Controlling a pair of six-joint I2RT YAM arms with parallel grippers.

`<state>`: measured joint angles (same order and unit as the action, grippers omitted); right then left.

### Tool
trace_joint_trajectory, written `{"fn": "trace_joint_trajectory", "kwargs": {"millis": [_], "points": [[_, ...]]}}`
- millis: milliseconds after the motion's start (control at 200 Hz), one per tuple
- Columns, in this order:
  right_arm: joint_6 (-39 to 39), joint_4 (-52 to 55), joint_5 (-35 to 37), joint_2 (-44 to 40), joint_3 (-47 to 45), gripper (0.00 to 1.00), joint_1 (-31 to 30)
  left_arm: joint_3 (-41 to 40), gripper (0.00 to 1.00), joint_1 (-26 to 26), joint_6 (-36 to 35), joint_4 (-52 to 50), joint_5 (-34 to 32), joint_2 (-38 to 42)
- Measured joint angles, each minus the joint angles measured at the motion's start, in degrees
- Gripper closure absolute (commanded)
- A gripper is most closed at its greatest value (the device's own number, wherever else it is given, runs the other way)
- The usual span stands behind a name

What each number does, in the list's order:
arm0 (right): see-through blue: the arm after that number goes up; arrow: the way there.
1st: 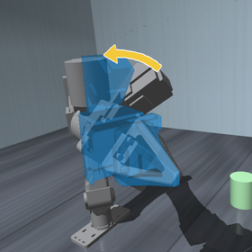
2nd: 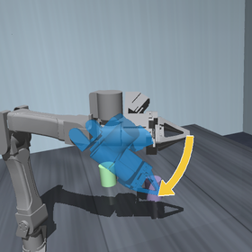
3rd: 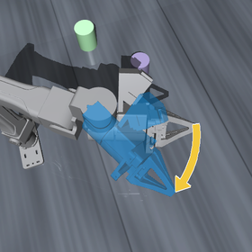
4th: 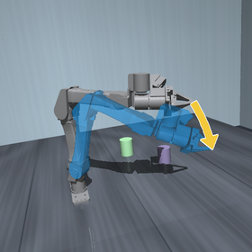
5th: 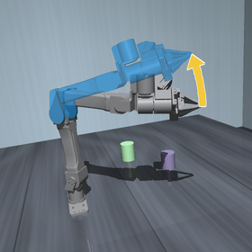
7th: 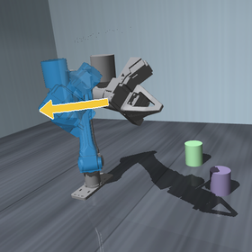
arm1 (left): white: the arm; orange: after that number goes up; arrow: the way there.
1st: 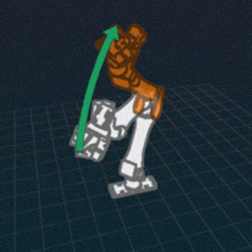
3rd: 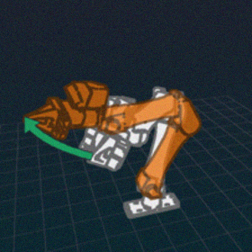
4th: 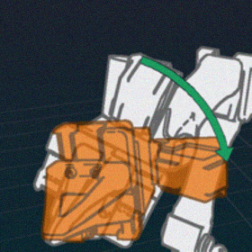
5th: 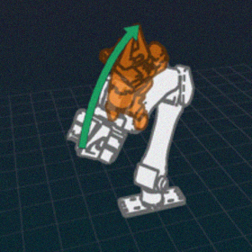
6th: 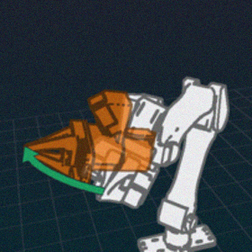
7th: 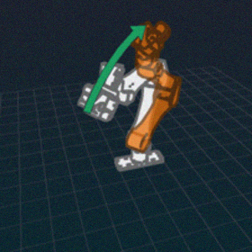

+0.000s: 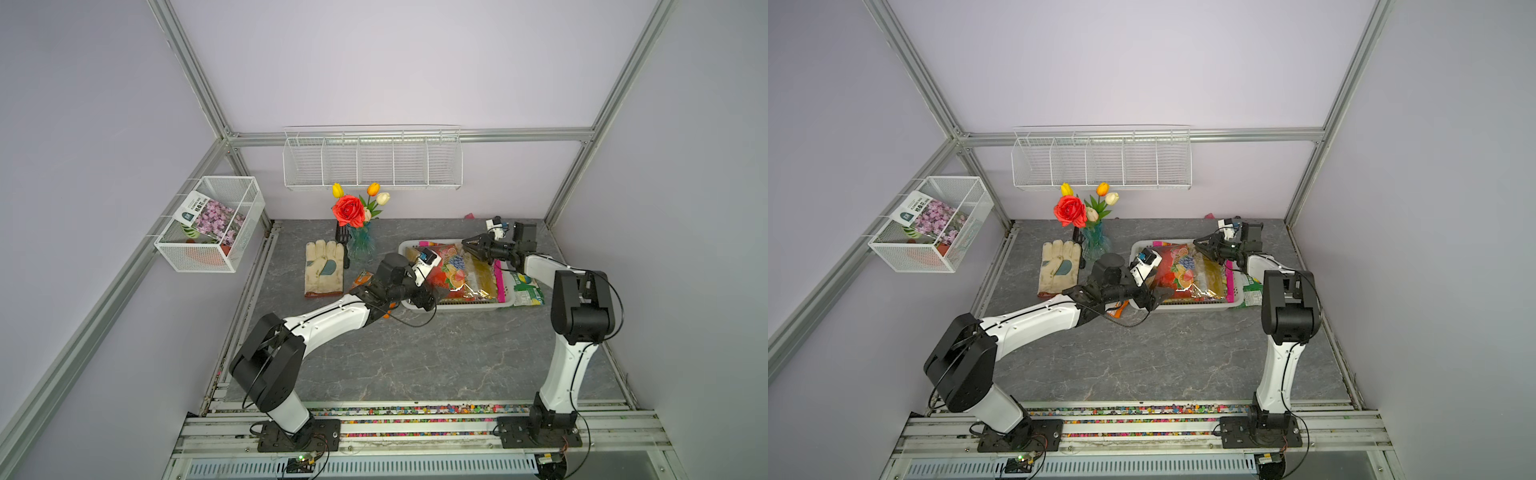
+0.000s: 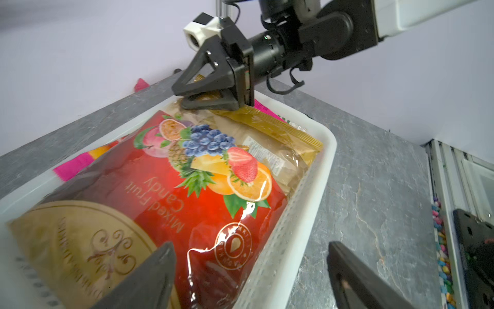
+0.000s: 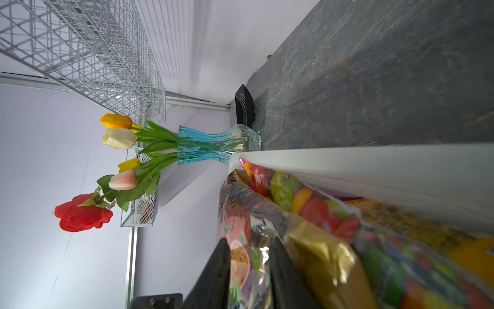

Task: Put the candies in the basket
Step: Place the candy in the basket, then pick up the candy at the center of the board.

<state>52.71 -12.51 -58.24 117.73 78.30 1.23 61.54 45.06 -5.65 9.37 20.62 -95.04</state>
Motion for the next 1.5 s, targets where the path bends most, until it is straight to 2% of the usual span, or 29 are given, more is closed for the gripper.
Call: {"fn": "trace_joint_trajectory", "kwargs": {"millis": [235,395,500,625,730,840,965,1075,1200,1345,1500], "points": [[-0.37,1.46,2.84,-1.53,-0.52,0.62,0.33,1.25,0.11,0.37,-4.48,-0.85,0.42,-3.5],[-4.83,13.09,9.2,-7.04,-0.55,0.5,1.25,1.18,0.09,0.37,-4.76,-1.05,0.24,-1.75],[-9.18,24.15,17.07,-12.96,-0.26,0.41,1.49,0.07,0.09,0.37,-4.72,-1.22,0.24,1.11],[-12.44,32.13,25.77,-20.55,-1.75,0.35,2.08,-2.32,0.08,0.37,-4.59,-1.38,0.33,5.88],[-13.33,35.47,32.65,-27.45,-6.27,0.34,4.44,-3.98,0.08,0.37,-4.57,-1.92,0.44,9.2],[-12.74,37.29,44.78,-34.14,-13.4,0.34,8.35,-5.16,0.08,0.37,-5.03,-3.74,0.37,12.09],[-12.96,38.56,54.93,-36.83,-20.11,0.3,11.3,-7.26,0.08,0.37,-6.64,-4.96,-0.24,14.91],[-13.44,38.82,55.74,-36.41,-23.12,0.32,14.99,-8.68,0.07,0.37,-7.67,-5.88,-1.42,16.2],[-14.69,35.6,53.44,-35.58,-26.77,0.38,20.52,-8.74,0.06,0.37,-7.3,-7.28,-3.19,16.33],[-17.77,31.52,47.32,-30.49,-27.82,0.44,26.12,-9.16,0.04,0.37,-4.42,-8.72,-8.33,18.23],[-19.21,27.58,40.3,-24.61,-27.82,0.5,27.71,-11.3,0.02,0.37,-2.43,-8.87,-14.38,21.24]]}}
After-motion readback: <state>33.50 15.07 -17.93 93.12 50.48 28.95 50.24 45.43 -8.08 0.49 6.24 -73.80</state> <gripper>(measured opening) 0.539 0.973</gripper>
